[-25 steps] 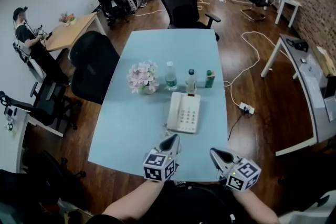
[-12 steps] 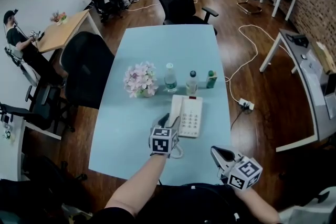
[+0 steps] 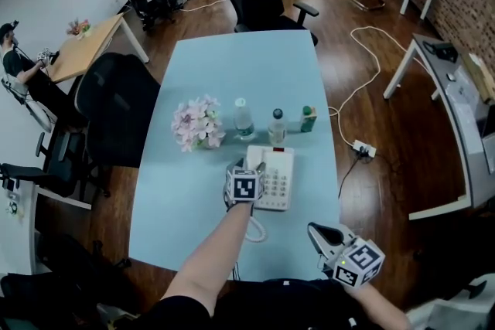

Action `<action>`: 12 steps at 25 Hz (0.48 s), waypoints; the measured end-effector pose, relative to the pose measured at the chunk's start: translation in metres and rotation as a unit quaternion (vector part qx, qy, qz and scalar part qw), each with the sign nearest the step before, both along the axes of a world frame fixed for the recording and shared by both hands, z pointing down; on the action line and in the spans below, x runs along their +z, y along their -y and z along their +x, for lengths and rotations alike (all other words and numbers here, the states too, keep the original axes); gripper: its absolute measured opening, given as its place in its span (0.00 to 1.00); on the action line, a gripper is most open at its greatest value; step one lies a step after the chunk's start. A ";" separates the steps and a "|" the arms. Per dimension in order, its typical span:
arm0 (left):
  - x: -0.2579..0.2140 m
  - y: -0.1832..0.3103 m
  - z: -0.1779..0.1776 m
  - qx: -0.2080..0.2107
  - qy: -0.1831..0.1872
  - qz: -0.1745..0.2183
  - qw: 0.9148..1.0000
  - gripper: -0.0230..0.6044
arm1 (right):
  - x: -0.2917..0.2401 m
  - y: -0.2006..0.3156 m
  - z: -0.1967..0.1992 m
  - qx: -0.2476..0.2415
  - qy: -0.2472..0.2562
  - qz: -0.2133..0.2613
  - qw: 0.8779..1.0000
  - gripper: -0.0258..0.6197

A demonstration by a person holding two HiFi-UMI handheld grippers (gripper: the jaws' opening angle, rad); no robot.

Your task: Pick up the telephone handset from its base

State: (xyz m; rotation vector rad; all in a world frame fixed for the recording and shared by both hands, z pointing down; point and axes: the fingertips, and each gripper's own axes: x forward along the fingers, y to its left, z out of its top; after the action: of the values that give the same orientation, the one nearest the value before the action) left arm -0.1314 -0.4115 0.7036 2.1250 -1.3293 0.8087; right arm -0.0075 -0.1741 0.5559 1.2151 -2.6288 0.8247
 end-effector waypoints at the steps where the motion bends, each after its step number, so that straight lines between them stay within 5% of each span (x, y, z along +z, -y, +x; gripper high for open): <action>1: 0.002 0.002 0.001 -0.001 -0.002 -0.002 1.000 0.49 | 0.002 0.001 0.002 0.002 -0.001 -0.003 1.000 0.06; 12: 0.021 0.007 0.010 0.002 -0.014 -0.029 0.999 0.46 | 0.011 0.011 0.012 0.011 -0.003 -0.017 1.000 0.06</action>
State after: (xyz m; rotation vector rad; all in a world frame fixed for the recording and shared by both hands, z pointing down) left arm -0.1217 -0.4188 0.7246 2.0873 -1.2712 0.8068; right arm 0.0047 -0.1852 0.5673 1.2386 -2.5898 0.8649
